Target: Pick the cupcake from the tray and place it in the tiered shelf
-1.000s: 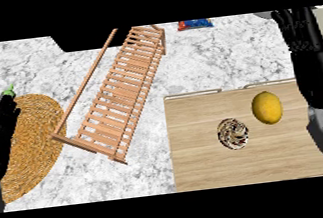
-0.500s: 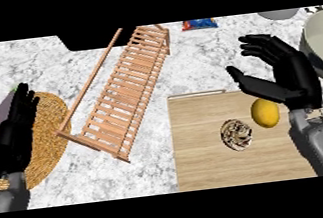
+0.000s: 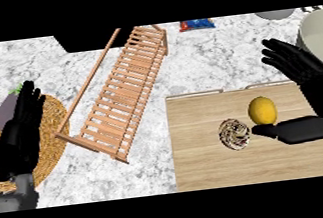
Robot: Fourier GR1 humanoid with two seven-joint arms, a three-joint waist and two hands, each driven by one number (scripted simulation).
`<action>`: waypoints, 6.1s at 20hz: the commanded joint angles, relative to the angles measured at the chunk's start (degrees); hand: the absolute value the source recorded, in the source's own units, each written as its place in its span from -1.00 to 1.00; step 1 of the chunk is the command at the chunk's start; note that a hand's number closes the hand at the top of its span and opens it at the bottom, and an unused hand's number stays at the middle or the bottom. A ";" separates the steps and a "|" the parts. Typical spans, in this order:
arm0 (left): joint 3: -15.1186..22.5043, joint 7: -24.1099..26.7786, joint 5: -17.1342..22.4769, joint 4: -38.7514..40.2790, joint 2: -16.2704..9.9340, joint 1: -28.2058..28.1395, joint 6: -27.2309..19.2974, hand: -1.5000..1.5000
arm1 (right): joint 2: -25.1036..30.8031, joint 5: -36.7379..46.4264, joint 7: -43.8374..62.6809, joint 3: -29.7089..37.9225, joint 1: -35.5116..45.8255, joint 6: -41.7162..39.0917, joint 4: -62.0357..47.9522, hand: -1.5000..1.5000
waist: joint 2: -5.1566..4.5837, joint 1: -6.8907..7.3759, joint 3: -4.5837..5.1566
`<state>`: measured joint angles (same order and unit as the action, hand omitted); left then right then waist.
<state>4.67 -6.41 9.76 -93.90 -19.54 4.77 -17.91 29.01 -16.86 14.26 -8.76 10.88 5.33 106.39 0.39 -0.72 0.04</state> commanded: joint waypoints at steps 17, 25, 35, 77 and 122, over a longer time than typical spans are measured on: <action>-0.02 -0.69 -1.57 0.89 1.05 1.96 0.61 0.00 | 9.58 22.28 57.62 -28.29 24.18 -14.71 13.32 -1.00 | -0.30 1.45 0.13; -0.38 -0.91 -1.24 -2.24 0.90 -0.37 1.53 0.00 | 8.20 27.78 59.81 -33.52 28.24 -20.94 1.92 -1.00 | -0.30 1.99 0.12; -1.58 0.64 -1.15 -3.94 1.15 -4.35 3.63 0.00 | 6.52 34.83 55.41 -35.12 21.33 -18.49 -2.45 -1.00 | -0.29 1.09 -0.01; -7.11 -2.27 -6.39 -0.31 6.77 1.77 8.81 0.00 | -4.97 64.05 13.10 -29.87 8.79 -25.90 -14.57 1.00 | -0.44 1.00 -0.04; -6.85 -1.17 -9.85 -2.66 10.56 -1.63 8.79 0.00 | -24.36 36.26 2.35 -3.34 37.23 -25.20 -18.50 1.00 | -0.48 1.51 -0.01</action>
<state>-2.42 -9.06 0.38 -96.67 -9.58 4.52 -9.28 9.98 14.86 17.58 -9.94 46.49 -25.09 92.93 -0.08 0.66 0.02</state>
